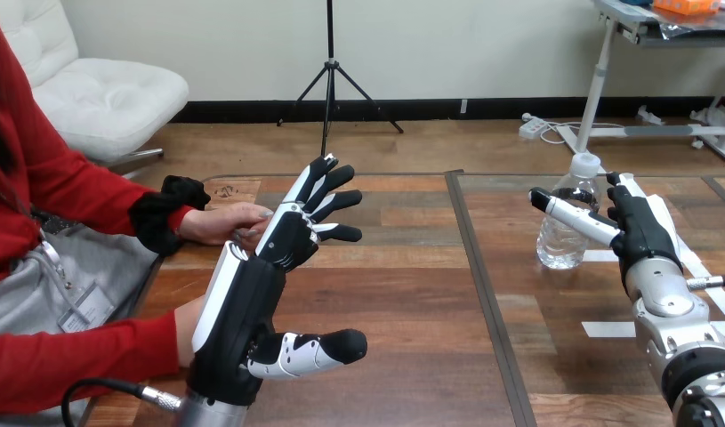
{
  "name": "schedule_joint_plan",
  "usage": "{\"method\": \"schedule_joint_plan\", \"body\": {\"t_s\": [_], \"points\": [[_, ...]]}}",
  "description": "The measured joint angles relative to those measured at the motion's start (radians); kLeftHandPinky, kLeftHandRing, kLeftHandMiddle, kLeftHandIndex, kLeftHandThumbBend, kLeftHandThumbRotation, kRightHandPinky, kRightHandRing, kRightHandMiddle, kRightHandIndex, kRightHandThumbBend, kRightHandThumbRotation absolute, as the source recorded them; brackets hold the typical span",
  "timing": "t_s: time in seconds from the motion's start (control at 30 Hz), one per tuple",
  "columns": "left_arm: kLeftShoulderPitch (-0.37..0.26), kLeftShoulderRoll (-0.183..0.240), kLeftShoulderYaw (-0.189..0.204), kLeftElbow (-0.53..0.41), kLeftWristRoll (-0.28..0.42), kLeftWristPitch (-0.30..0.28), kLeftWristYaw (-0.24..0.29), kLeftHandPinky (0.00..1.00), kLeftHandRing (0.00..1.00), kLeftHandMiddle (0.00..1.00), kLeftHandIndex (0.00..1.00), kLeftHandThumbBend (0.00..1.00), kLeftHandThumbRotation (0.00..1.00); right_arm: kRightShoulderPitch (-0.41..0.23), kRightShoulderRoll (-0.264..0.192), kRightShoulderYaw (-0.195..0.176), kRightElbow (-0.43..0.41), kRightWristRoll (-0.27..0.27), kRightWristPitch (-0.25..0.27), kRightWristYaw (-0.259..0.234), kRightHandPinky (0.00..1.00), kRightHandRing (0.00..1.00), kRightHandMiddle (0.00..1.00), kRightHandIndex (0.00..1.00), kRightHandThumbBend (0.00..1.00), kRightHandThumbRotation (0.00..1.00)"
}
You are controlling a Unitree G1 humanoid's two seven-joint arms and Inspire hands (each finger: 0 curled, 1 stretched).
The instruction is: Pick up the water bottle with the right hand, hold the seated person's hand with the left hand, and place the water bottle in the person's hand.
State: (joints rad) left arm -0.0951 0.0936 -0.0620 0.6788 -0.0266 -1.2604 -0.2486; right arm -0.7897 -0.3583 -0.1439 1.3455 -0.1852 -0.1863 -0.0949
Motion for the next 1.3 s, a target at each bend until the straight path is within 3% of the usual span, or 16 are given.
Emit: {"method": "schedule_joint_plan", "body": {"t_s": [0.57,0.77,1.03,1.3], "points": [[0.021,-0.002,-0.001,-0.031,0.035,0.000,0.020,0.67,0.83,0.90,0.94,1.00,0.68,-0.018,0.000,0.017,0.000,-0.021,0.007,-0.004,0.87,0.96,0.99,1.00,1.00,0.47],[0.029,-0.002,-0.005,-0.047,0.027,0.000,0.019,0.67,0.84,0.91,0.94,1.00,0.65,-0.018,0.001,0.019,0.001,-0.019,0.012,0.001,0.83,0.93,0.97,1.00,1.00,0.42],[0.030,0.001,-0.019,-0.053,-0.015,-0.004,0.015,0.68,0.85,0.91,0.93,1.00,0.63,-0.018,0.002,0.016,0.001,-0.015,0.012,0.008,0.69,0.80,0.84,0.92,1.00,0.40],[0.033,0.006,-0.034,-0.055,-0.044,-0.006,0.005,0.70,0.86,0.91,0.92,1.00,0.62,-0.019,0.002,0.020,0.001,-0.019,0.012,0.005,0.64,0.73,0.76,0.81,1.00,0.41]]}}
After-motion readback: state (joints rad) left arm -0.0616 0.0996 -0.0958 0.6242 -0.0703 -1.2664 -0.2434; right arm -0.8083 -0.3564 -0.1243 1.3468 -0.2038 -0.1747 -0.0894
